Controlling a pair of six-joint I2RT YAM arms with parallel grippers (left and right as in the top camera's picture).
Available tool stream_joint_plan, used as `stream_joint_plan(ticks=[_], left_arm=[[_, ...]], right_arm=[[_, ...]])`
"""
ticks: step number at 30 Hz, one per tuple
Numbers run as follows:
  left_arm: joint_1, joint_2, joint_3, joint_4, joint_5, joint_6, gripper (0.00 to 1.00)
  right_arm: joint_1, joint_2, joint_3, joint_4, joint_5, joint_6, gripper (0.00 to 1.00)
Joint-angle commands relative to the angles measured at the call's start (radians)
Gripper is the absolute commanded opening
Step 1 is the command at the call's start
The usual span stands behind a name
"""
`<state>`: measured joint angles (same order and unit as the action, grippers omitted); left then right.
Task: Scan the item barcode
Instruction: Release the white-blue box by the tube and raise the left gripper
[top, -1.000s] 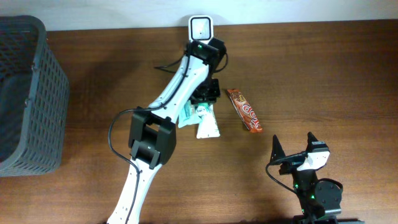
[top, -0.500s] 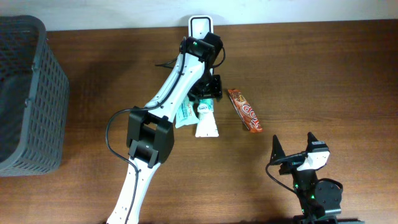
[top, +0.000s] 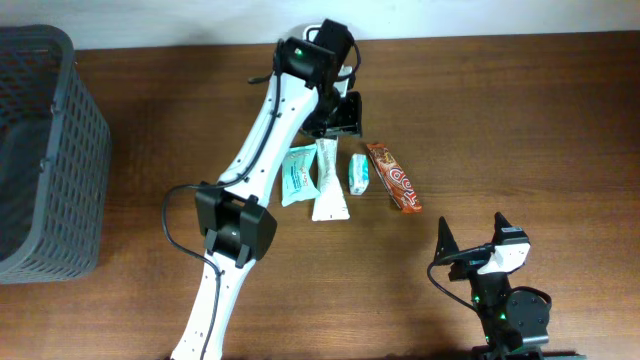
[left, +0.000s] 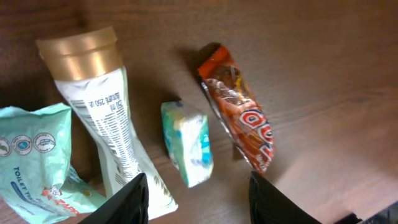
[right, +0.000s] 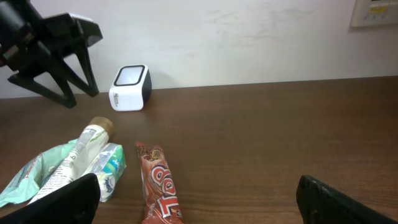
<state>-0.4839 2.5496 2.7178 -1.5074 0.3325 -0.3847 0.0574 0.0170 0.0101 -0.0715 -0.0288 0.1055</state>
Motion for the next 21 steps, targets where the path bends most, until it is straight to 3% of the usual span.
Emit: stream_joint_plan(ticks=[1,3,12,15,18,21], left_arm=[[0.004,0.008,0.029,-0.009,0.027,0.028,0.52],[0.008,0.008,0.029,-0.018,0.027,0.028,0.59],[0.090,0.006,0.190,-0.140,0.027,0.051,0.64],[0.114,0.006,0.288,-0.181,0.029,0.058,0.75],[0.126,0.006,0.333,-0.181,0.027,0.062,0.99],[0.134,0.006,0.335,-0.181,0.026,0.062,0.99]], right_arm=[[-0.007,-0.003,-0.005,-0.004,-0.012,0.003,0.99],[-0.007,-0.003,-0.005,-0.004,-0.012,0.003,0.99],[-0.007,-0.003,-0.005,-0.004,-0.012,0.003,0.99],[-0.007,-0.003,-0.005,-0.004,-0.012,0.003,0.99],[-0.007,-0.003,-0.005,-0.004,-0.012,0.003,0.99],[-0.007,-0.003,-0.005,-0.004,-0.012,0.003,0.99]])
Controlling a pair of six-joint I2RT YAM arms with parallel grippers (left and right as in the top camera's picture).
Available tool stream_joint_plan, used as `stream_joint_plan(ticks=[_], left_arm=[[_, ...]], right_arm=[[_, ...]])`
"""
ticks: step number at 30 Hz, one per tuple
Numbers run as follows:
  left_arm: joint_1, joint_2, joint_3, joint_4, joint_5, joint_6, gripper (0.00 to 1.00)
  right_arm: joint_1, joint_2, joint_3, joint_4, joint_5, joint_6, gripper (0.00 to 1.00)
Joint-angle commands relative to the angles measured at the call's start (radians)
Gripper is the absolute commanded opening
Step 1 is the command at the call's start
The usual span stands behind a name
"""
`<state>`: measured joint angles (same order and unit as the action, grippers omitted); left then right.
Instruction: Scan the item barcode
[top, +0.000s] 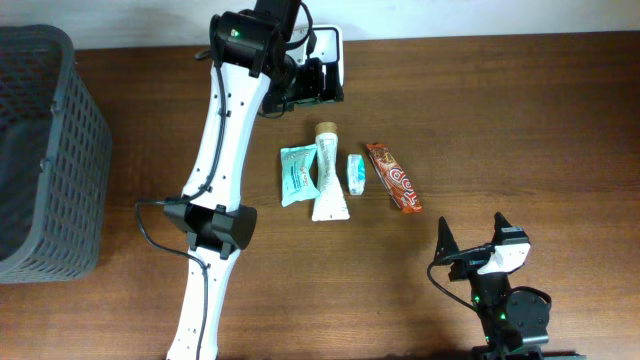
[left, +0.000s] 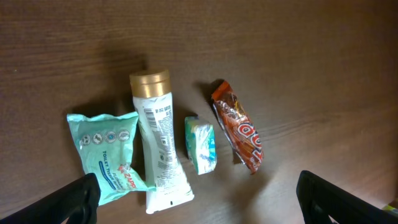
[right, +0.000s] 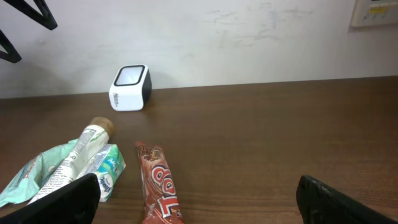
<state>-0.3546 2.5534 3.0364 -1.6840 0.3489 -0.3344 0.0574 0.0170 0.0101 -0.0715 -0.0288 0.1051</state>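
Observation:
Four items lie in a row mid-table: a mint tissue pack, a white tube with a gold cap, a small blue-green packet and a red-brown chocolate bar. The white barcode scanner stands at the back edge, partly covered in the overhead view by my left gripper. That gripper hangs open and empty high above the items, looking down on all four. My right gripper rests open and empty near the front edge, facing the chocolate bar.
A dark grey mesh basket stands at the far left of the brown table. The white left arm stretches from the front middle up to the back edge. A pale wall runs behind the scanner.
My left gripper has moved back and to the left, from just over the tube's cap to beside the scanner, and sits higher. Its jaws stand wider apart. Items and right arm are unchanged.

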Motion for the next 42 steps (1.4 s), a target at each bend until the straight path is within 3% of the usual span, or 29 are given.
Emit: stream_joint_plan(ticks=[1,14,42], left_arm=[[0.007,0.003,0.016,-0.004,-0.013,0.011,0.99],[0.018,0.003,0.016,-0.004,-0.111,0.011,0.99],[0.018,0.003,0.016,-0.004,-0.111,0.011,0.99]], right_arm=[[-0.007,-0.003,-0.005,-0.004,-0.012,0.004,0.99],[-0.007,-0.003,-0.005,-0.004,-0.012,0.004,0.99],[-0.007,-0.003,-0.005,-0.004,-0.012,0.004,0.99]])
